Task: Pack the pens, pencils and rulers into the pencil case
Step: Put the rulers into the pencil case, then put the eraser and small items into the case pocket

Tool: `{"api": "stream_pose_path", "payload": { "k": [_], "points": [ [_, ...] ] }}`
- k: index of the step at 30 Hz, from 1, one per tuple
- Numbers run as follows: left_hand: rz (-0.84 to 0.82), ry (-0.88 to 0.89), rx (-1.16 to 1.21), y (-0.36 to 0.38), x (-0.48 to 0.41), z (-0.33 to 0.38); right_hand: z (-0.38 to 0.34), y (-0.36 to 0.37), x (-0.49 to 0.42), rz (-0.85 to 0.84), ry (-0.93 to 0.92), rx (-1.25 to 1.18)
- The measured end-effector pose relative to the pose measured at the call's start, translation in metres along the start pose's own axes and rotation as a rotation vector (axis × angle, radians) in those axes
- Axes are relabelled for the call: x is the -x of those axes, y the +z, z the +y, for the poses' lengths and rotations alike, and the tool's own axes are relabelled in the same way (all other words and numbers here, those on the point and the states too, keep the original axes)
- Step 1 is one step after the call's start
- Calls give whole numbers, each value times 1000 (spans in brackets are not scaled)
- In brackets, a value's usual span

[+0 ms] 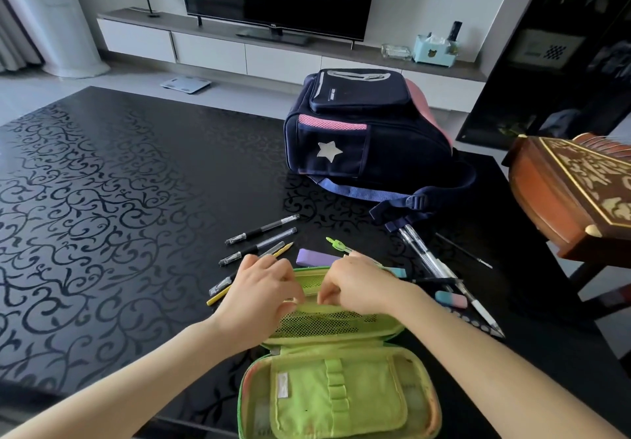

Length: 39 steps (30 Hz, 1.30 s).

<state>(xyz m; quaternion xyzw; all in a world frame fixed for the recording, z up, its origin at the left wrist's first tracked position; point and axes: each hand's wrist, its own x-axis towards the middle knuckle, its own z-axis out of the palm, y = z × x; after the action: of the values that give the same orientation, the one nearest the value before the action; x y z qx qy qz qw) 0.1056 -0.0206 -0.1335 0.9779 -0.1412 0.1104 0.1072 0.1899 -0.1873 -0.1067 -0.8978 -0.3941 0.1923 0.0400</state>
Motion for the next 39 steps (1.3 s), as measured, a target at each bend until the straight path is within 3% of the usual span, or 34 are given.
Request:
{"api": "stream_pose_path", "payload": {
  "k": [3, 5, 8, 10, 13, 16, 20, 23, 26, 29, 31, 34, 36, 39],
  "points": [
    [-10, -13, 15, 3, -2, -1, 4, -6, 4, -167, -8, -4],
    [-13, -25, 20, 6, -2, -1, 4, -8, 5, -148, -13, 5],
    [6, -36, 61, 11, -4, -4, 21, -18, -1, 195, 119, -113],
    [14, -49, 87, 14, -5, -10, 42, -19, -13, 396, 283, -19],
    [-25, -21, -12, 13, -9, -16, 60, -10, -30, 298, 466, 81],
    [-83, 29, -139, 8, -17, -20, 67, -10, -38, 181, 501, -60],
    [-171, 94, -317, 11, -35, -18, 73, -14, -38, 92, 464, -90],
    [-243, 183, -431, 17, -44, -8, 73, -11, -36, 137, 459, -129],
    [-302, 142, -474, 18, -50, 1, 67, -12, -24, 422, 445, -190],
    [-316, 143, -496, 23, -48, -2, 46, -7, 2, 676, 275, -291],
    [-400, 152, -577, 26, -47, -6, 34, 9, 16, 734, 158, -178],
    [-321, 159, -582, 30, -44, -2, 32, 38, 27, 748, 88, -29],
    [-355, 158, -540, 28, -43, 8, 35, 49, 28, 747, 48, 31],
    [-360, 13, -436, 34, -46, 1, 36, 52, 27, 690, -7, 104]
  ]
}}
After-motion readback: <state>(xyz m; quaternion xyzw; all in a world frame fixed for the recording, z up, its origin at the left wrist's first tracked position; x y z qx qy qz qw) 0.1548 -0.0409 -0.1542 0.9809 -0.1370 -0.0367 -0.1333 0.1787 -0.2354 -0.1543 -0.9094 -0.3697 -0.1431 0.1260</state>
